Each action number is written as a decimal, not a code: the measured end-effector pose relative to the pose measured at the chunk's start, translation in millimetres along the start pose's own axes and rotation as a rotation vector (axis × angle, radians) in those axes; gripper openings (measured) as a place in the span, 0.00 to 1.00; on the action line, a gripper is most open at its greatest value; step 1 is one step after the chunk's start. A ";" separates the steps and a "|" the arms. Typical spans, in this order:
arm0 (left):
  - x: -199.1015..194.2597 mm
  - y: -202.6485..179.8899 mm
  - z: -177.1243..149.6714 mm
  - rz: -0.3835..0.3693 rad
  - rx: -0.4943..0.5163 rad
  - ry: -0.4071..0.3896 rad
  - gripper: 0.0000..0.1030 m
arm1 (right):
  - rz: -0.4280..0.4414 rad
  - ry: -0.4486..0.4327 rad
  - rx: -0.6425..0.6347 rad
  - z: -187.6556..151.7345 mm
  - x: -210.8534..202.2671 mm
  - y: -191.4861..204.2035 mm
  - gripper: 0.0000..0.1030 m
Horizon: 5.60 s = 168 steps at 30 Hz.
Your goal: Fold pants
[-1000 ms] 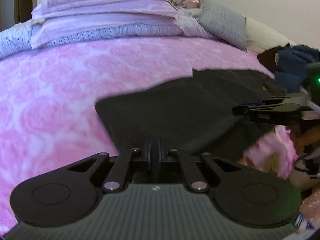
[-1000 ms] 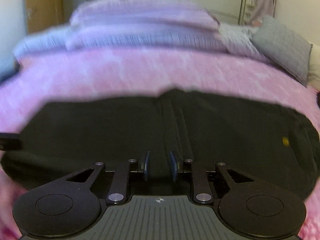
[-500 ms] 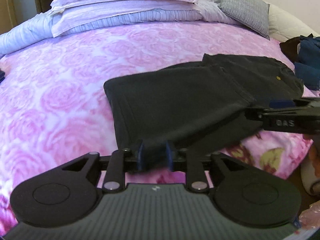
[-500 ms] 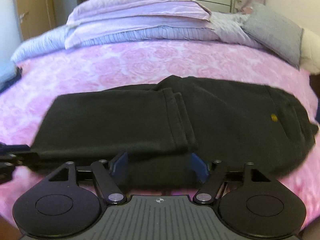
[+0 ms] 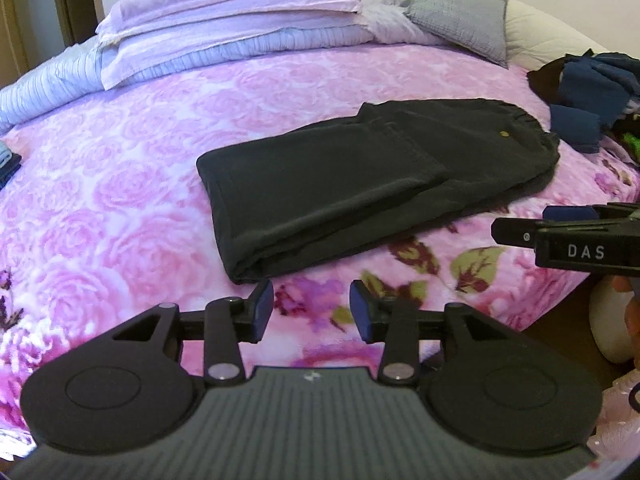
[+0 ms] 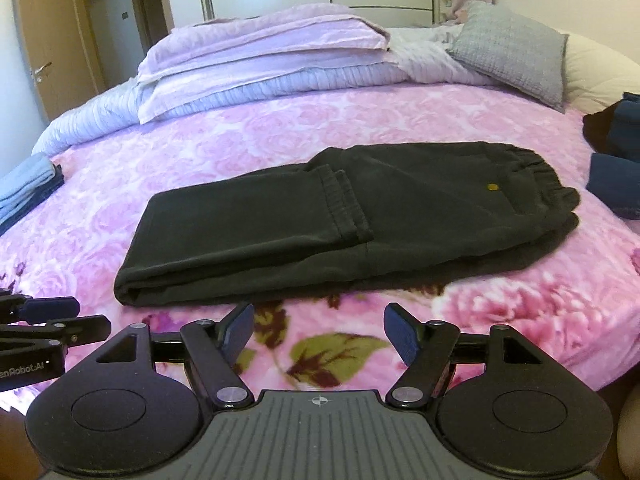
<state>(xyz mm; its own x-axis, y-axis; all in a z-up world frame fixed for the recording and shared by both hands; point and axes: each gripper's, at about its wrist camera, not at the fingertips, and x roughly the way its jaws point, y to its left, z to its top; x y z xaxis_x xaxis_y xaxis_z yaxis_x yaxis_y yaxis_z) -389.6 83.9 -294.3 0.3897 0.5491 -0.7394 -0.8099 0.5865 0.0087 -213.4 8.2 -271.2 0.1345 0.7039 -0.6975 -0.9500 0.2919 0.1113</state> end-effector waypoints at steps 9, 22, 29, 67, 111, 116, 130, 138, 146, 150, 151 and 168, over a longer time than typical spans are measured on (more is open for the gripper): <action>-1.3 -3.4 4.5 0.005 0.013 -0.019 0.39 | -0.010 -0.007 0.061 -2.2 -2.4 -21.6 0.67; 64.3 43.1 38.7 -0.001 -0.092 -0.069 0.39 | 0.053 -0.162 0.741 15.2 52.0 -224.9 0.67; 106.1 53.5 44.9 -0.030 -0.119 -0.045 0.39 | 0.045 -0.158 0.974 25.5 106.9 -308.8 0.66; 33.8 213.1 -71.9 -0.073 -0.588 -0.004 0.32 | -0.090 -0.303 -1.366 -70.3 156.8 176.8 0.21; 73.4 133.4 6.7 -0.326 -0.478 -0.073 0.35 | 0.221 -0.034 0.568 9.7 100.1 -99.8 0.38; 74.8 141.4 8.3 -0.364 -0.546 -0.058 0.34 | 0.220 -0.035 0.535 4.7 98.0 -94.5 0.38; 87.3 167.1 -23.9 -0.527 -0.865 -0.058 0.34 | 0.234 -0.030 0.537 0.6 115.9 -92.8 0.38; 98.4 169.8 -15.1 -0.564 -0.951 -0.081 0.34 | 0.233 -0.032 0.534 -0.7 114.8 -96.1 0.38; 92.7 167.1 -2.6 -0.547 -0.896 -0.095 0.33 | 0.231 -0.026 0.513 -0.1 114.6 -99.0 0.38; 106.4 164.2 -1.1 -0.497 -0.867 -0.068 0.18 | 0.217 -0.022 0.495 2.1 111.5 -96.1 0.38; 106.0 163.2 1.3 -0.478 -0.845 -0.075 0.16 | 0.214 -0.022 0.487 2.7 110.9 -95.7 0.38; 71.3 112.1 28.5 -0.123 -0.305 -0.083 0.17 | 0.026 0.010 0.098 14.3 113.1 -43.7 0.38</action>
<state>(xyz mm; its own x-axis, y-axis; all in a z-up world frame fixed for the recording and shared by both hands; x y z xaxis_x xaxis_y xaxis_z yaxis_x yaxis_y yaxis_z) -440.1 205.8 -326.8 0.5170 0.5389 -0.6650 -0.8434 0.4533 -0.2883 -152.6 84.3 -344.8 0.1066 0.7056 -0.7005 -0.9209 0.3357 0.1980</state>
